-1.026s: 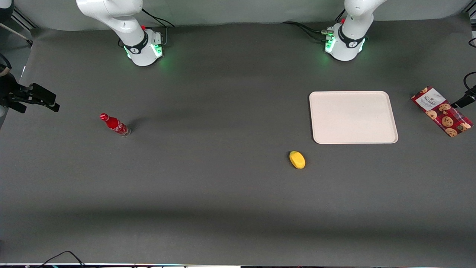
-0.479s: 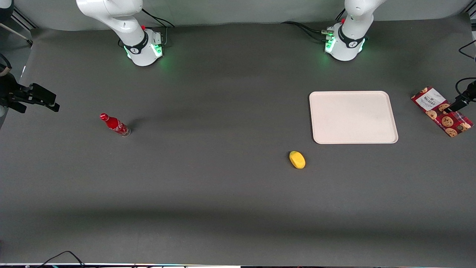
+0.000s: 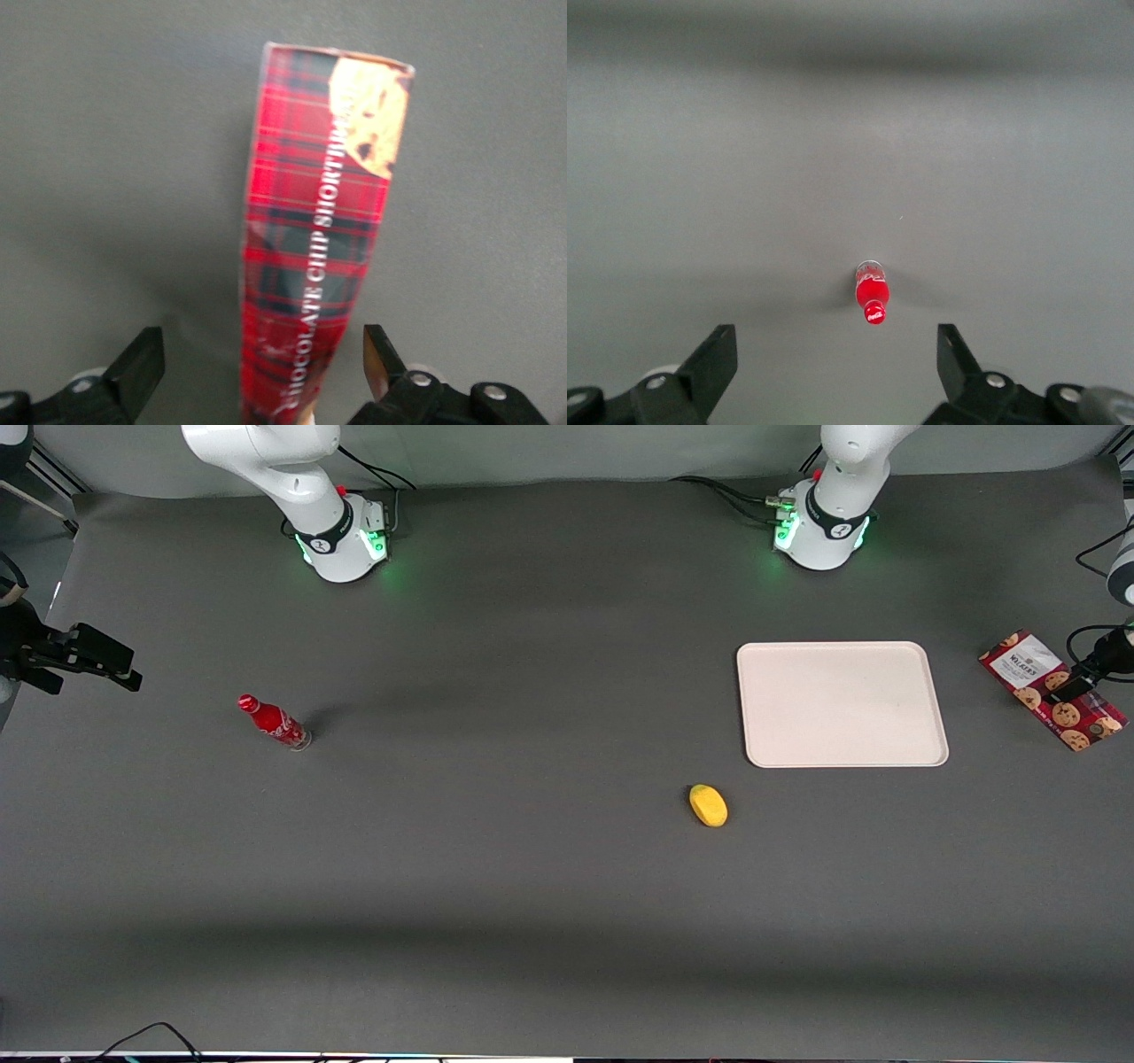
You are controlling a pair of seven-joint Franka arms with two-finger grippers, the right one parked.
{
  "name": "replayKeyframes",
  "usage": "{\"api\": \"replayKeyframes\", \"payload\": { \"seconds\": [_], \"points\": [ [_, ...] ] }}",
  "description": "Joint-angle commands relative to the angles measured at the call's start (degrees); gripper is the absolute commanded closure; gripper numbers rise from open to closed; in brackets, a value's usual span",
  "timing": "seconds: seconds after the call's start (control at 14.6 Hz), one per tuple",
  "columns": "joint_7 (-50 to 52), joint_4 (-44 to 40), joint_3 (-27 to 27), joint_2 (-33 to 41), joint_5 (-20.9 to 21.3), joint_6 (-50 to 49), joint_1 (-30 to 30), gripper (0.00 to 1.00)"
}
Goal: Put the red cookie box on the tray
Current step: 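Lift the shortbread box upright with the left gripper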
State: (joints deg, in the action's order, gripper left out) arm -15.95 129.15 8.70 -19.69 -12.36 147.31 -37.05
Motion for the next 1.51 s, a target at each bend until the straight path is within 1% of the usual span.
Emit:
{"api": "replayKeyframes", "payload": {
  "seconds": [0.0, 0.07, 0.21, 0.34, 0.41, 0.48, 0.82, 1.03, 1.16, 1.37, 1.44],
  "points": [
    [-1.27, 0.05, -0.09, 0.09, -1.17, 0.17, 0.58, 0.00],
    [-1.27, 0.05, -0.09, 0.09, -1.17, 0.17, 0.58, 0.09],
    [-1.27, 0.05, -0.09, 0.09, -1.17, -0.01, 0.58, 0.36],
    [-1.36, -0.04, -0.09, 0.09, -1.08, -0.27, 0.93, 0.71],
    [-1.36, -0.04, -0.09, 0.01, -1.08, -0.27, 1.02, 0.87],
    [-1.28, -0.13, -0.18, -0.34, -1.08, -0.27, 1.19, 1.00],
    [-0.57, -1.09, -0.44, -0.43, -1.08, -2.03, 1.37, 1.00],
    [-0.57, -1.71, -0.62, 1.05, -1.00, -2.90, 1.54, 1.00],
    [-0.48, -4.42, -1.14, 3.07, -0.64, -7.97, 1.63, 1.00],
    [0.91, -11.53, -1.32, 5.88, 0.14, -20.62, 1.98, 1.00],
    [2.40, -14.17, -1.32, 6.94, 1.63, -24.58, 1.98, 1.00]
  ]
}}
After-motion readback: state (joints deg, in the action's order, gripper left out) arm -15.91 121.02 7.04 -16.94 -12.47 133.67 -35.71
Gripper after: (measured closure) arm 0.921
